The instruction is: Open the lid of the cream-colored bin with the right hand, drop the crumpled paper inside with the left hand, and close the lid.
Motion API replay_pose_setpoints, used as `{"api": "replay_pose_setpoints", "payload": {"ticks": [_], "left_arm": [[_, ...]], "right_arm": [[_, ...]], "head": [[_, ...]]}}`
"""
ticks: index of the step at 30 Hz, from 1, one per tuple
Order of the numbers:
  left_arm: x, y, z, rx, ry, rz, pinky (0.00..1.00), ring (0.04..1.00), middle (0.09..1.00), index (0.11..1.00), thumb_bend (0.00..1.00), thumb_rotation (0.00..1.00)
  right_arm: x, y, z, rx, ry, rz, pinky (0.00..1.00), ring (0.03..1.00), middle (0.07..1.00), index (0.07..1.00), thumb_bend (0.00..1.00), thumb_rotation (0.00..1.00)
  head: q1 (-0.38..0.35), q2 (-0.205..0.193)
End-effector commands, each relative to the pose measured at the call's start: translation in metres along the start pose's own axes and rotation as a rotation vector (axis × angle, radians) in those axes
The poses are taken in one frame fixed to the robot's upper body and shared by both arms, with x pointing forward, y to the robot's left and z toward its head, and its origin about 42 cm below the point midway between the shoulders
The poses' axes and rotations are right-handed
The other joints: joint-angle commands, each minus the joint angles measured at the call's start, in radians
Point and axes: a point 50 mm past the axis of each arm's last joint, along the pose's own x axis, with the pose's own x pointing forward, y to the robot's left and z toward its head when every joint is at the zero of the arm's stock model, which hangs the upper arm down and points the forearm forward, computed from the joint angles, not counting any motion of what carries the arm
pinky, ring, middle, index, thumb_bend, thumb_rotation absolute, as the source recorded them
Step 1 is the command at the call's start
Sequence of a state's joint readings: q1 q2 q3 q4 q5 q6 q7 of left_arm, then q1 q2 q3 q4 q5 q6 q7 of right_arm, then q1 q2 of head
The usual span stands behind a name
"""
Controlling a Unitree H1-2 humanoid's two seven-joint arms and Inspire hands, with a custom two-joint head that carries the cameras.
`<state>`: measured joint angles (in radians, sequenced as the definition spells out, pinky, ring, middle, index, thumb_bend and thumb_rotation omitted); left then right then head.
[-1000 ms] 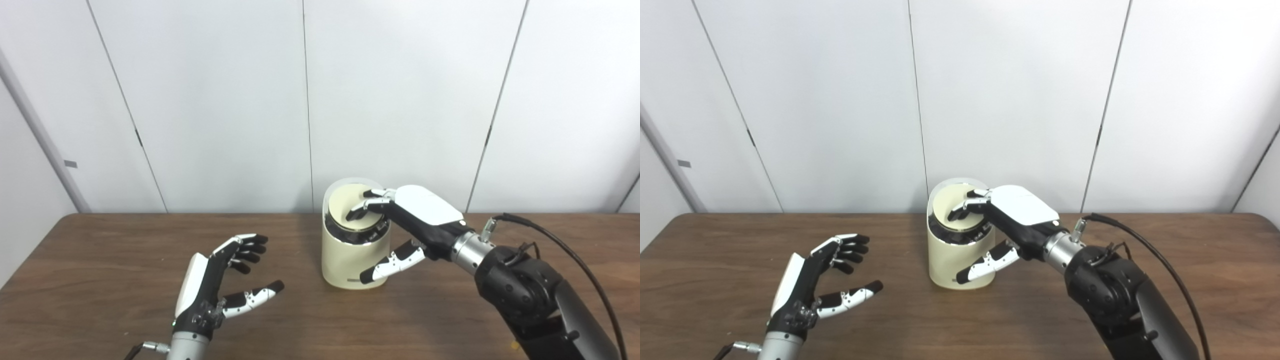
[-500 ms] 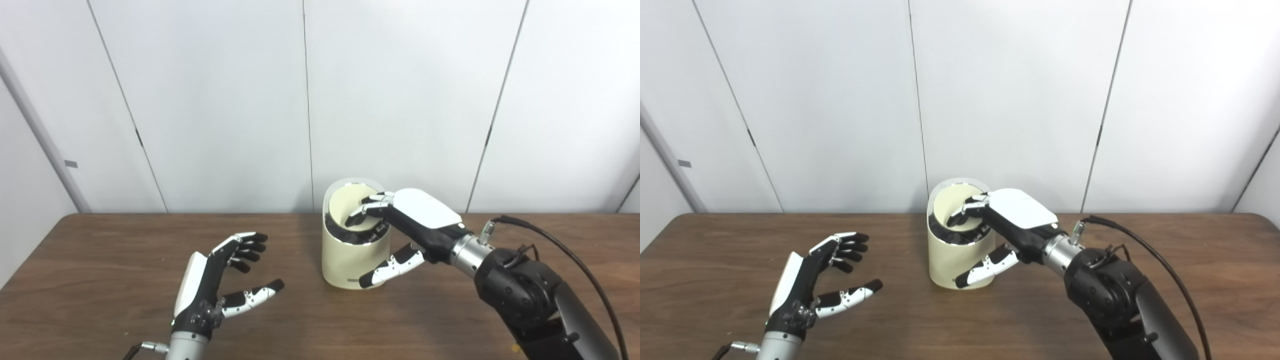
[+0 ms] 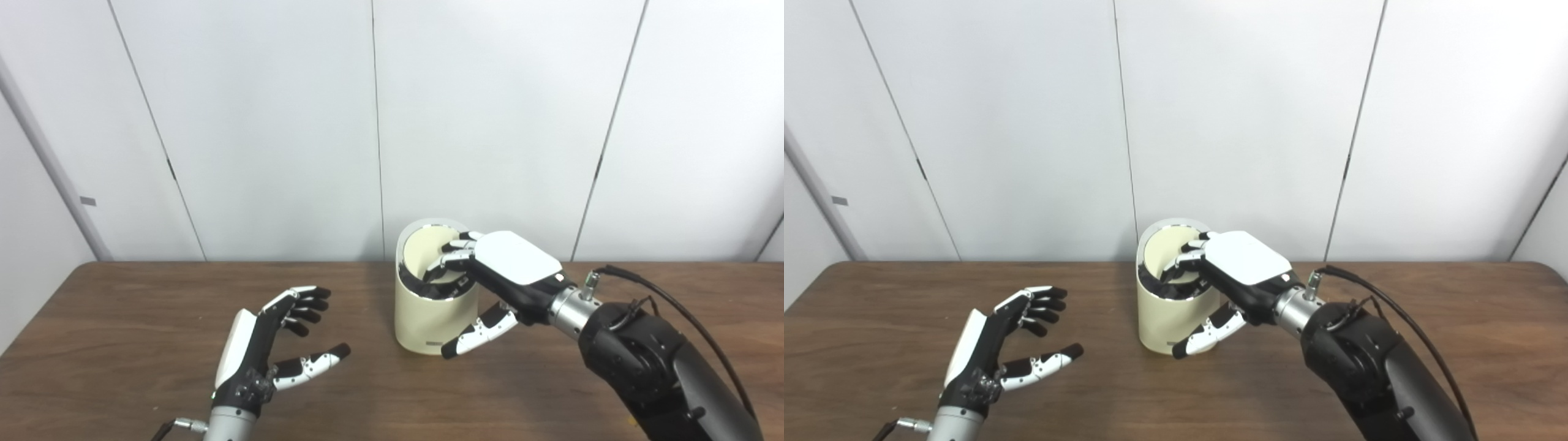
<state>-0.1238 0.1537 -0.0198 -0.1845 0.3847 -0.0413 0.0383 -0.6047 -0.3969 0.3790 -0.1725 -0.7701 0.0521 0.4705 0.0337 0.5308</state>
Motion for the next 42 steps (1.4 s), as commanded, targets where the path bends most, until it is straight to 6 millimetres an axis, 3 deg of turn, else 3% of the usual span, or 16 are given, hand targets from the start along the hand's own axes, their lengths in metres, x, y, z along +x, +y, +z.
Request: {"api": "replay_pose_setpoints", "payload": {"ticks": [1,10,16,20,25,26,29,31,33,35,42], "left_arm": [[0.007,0.008,0.013,0.003,-0.061,0.030,0.55,0.636,0.678,0.716,0.71,0.14],[0.008,0.009,0.013,0.008,-0.059,0.032,0.55,0.644,0.683,0.715,0.71,0.12],[0.009,0.010,0.014,0.004,-0.058,0.033,0.56,0.651,0.683,0.716,0.71,0.14],[0.009,0.011,0.014,0.002,-0.058,0.035,0.56,0.652,0.681,0.719,0.72,0.14],[0.008,0.012,0.013,0.004,-0.057,0.035,0.55,0.644,0.677,0.716,0.72,0.14],[0.008,0.012,0.013,0.004,-0.057,0.034,0.55,0.645,0.677,0.716,0.72,0.14],[0.008,0.013,0.012,0.005,-0.058,0.033,0.55,0.645,0.679,0.717,0.72,0.15],[0.008,0.013,0.012,0.001,-0.060,0.032,0.55,0.646,0.680,0.717,0.72,0.15],[0.008,0.013,0.013,0.000,-0.065,0.032,0.55,0.648,0.684,0.719,0.72,0.14],[0.009,0.014,0.014,-0.007,-0.070,0.031,0.54,0.645,0.685,0.722,0.72,0.13],[0.010,0.014,0.016,-0.023,-0.070,0.038,0.55,0.656,0.691,0.730,0.72,0.14]], "right_arm": [[-0.001,0.002,-0.002,-0.036,0.021,0.078,0.98,0.904,0.730,0.728,0.77,0.55],[-0.005,-0.010,-0.002,0.027,0.010,-0.013,0.99,0.905,0.733,0.727,0.75,0.49],[-0.011,-0.025,-0.011,0.107,0.028,-0.148,0.99,0.916,0.766,0.761,0.72,0.53],[-0.018,-0.032,-0.017,0.188,0.057,-0.254,0.87,0.896,0.851,0.844,0.70,0.49],[-0.030,-0.032,-0.025,0.245,0.069,-0.380,0.72,0.838,0.871,0.869,0.69,0.43],[-0.035,-0.029,-0.028,0.276,0.077,-0.401,0.71,0.829,0.868,0.866,0.70,0.43],[-0.046,-0.017,-0.037,0.349,0.108,-0.433,0.86,0.893,0.902,0.894,0.71,0.40],[-0.050,-0.006,-0.042,0.397,0.137,-0.435,0.88,0.933,0.913,0.902,0.74,0.40],[-0.055,0.004,-0.045,0.461,0.158,-0.424,0.84,0.960,0.942,0.930,0.76,0.37],[-0.060,0.013,-0.048,0.503,0.164,-0.419,0.79,0.919,0.951,0.939,0.77,0.34],[-0.069,0.041,-0.050,0.572,0.222,-0.437,0.71,0.856,0.913,0.933,0.83,0.41]], "head": [[0.000,0.000],[-0.003,-0.002],[-0.002,-0.004],[-0.002,-0.005],[-0.001,-0.006],[-0.001,-0.007],[-0.001,-0.007],[-0.003,-0.007],[-0.004,-0.009],[-0.006,-0.009],[-0.013,-0.011]]}}
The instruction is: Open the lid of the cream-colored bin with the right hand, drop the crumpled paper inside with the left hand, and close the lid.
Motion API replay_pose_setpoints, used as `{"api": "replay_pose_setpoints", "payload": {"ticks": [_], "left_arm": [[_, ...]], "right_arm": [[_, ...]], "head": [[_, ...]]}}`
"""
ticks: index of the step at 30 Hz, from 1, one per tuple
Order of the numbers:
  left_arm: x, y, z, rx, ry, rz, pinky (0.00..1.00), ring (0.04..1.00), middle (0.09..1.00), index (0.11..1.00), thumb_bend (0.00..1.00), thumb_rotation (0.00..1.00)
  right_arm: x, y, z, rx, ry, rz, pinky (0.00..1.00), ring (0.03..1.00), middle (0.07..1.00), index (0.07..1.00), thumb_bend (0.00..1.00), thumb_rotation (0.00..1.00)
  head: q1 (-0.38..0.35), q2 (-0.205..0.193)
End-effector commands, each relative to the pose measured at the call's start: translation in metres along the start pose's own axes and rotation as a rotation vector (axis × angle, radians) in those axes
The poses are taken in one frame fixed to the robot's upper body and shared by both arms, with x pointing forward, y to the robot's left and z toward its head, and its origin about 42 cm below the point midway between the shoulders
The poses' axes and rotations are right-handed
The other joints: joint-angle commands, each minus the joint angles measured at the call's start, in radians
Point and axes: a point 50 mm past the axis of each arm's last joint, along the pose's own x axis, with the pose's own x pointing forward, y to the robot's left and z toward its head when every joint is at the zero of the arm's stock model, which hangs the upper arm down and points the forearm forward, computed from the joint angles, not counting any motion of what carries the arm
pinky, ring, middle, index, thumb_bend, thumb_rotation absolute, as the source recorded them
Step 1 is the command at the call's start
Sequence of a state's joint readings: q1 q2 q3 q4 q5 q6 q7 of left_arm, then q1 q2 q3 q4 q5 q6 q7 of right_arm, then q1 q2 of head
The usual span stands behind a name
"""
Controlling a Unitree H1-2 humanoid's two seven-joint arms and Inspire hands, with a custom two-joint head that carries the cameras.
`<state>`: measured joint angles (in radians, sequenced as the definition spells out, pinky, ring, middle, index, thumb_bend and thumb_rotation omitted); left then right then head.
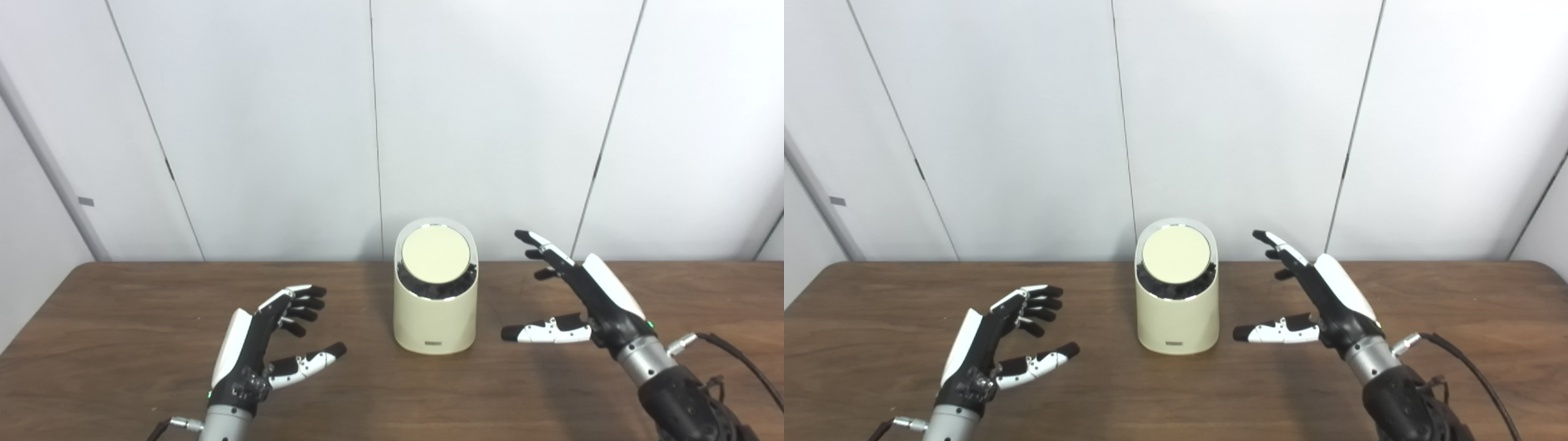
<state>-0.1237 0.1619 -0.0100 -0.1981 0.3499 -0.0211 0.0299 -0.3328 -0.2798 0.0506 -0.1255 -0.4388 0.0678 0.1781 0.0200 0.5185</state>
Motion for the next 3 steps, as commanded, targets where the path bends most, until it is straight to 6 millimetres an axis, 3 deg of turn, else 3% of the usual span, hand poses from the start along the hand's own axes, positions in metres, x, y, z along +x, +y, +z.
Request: {"api": "replay_pose_setpoints", "payload": {"ticks": [1,3], "left_arm": [[0.0096,0.0076,0.0162,-0.003,-0.083,0.032,0.55,0.655,0.690,0.730,0.73,0.15],[0.0097,0.0075,0.0163,-0.006,-0.087,0.030,0.55,0.652,0.689,0.730,0.72,0.14]], "right_arm": [[0.0026,-0.0050,0.0091,0.028,-0.073,-0.056,0.71,0.851,0.912,0.929,0.82,0.42],[-0.0006,-0.0017,0.0078,0.040,-0.080,-0.053,0.71,0.843,0.912,0.920,0.80,0.44]], "head": [[0.000,0.001],[0.000,0.001]]}}
